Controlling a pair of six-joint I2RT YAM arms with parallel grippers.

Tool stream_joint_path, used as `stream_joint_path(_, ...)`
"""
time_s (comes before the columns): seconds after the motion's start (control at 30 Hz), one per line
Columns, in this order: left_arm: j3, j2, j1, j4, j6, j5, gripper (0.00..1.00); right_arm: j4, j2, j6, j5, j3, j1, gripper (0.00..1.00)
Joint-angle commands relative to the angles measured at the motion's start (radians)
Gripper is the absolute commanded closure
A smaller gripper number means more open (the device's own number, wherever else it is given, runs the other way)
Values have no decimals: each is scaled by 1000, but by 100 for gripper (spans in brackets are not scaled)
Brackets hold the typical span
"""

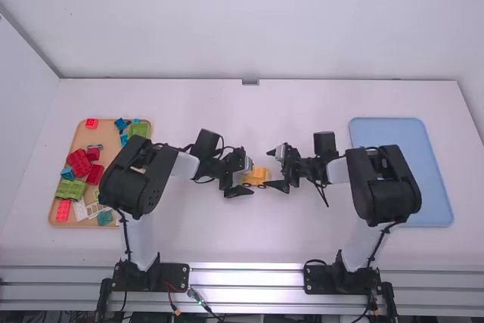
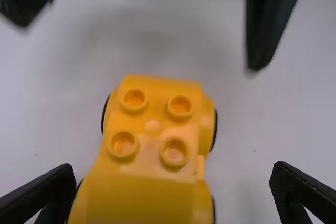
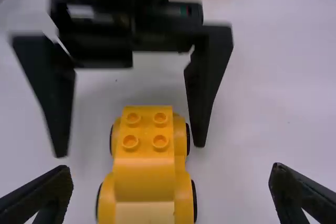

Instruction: Assemble lego blocks to make yellow taxi

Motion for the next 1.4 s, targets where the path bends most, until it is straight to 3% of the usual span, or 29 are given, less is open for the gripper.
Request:
stream_joint_path(0.0, 29, -121, 31, -83, 9, -10, 1, 84, 70, 171, 23, -10, 50, 1)
stream_joint_path(0.17, 61, -266, 105, -253, 68, -12, 1, 119, 96, 196, 63, 6, 106, 1)
stream_joint_path(0.37, 58, -363, 220, -312, 65, 9, 1, 117, 95, 286, 326, 27, 211, 0)
stream_joint_path(0.47, 58, -363, 233, -316, 66, 16, 1, 122, 95, 293, 386, 26, 233, 10)
stream_joint_path(0.5, 53, -363, 243, -315, 66, 26, 1, 118, 95, 293, 444, 26, 254, 24)
stream_joint_path(0.53, 51, -363, 244, -315, 66, 24, 1, 118, 95, 300, 469, 25, 262, 32)
stream_joint_path(0.6, 46, -362, 240, -311, 66, 23, 1, 118, 95, 299, 485, 26, 270, 40)
stream_joint_path(0.73, 37, -362, 241, -308, 77, 24, 1, 118, 84, 300, 483, 33, 268, 48)
stream_joint_path(0.83, 32, -362, 244, -307, 72, 24, 1, 86, 33, 326, 484, 43, 243, 48)
stream_joint_path(0.93, 26, -362, 242, -299, 72, 13, 1, -20, -51, 306, 493, 61, 195, 47)
stream_joint_path(1.0, 19, -362, 240, -283, 63, -31, 1, -209, -169, 289, 601, 101, 108, 48)
stream_joint_path(1.03, 19, -362, 240, -283, 64, -33, 1, -221, -176, 288, 611, 104, 103, 47)
stream_joint_path(1.13, 18, -362, 240, -282, 66, -66, 1, -436, -318, 287, 809, 154, -30, 48)
stream_joint_path(1.3, 18, -362, 240, -265, 65, -109, 1, -530, -428, 293, 886, 178, -223, 50)
stream_joint_path(1.37, 18, -362, 244, -244, 65, -134, 1, -527, -462, 322, 859, 176, -377, 49)
